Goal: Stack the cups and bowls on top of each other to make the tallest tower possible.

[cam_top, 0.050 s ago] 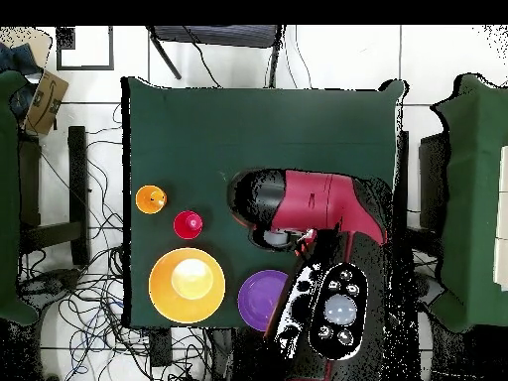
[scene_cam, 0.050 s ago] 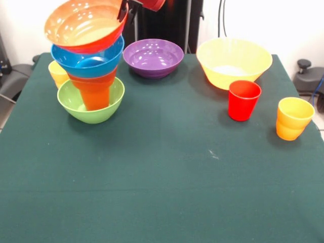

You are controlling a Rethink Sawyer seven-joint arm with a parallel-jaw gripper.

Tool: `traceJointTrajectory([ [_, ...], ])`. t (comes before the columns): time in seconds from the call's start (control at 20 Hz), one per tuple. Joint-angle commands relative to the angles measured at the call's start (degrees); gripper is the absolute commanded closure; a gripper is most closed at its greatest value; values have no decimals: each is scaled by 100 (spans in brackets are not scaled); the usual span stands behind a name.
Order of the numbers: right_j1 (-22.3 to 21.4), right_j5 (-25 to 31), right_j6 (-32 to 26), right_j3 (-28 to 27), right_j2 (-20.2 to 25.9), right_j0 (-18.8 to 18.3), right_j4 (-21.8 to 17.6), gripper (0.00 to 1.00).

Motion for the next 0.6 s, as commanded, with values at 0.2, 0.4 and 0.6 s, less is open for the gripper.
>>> traceJointTrajectory([
  [0.2,75,-618,-140,395,418,-93,-437,100],
  [0.4,109,-856,-38,419,416,-76,-436,100],
  [0.6,134,-1025,-13,423,424,-77,-415,100],
])
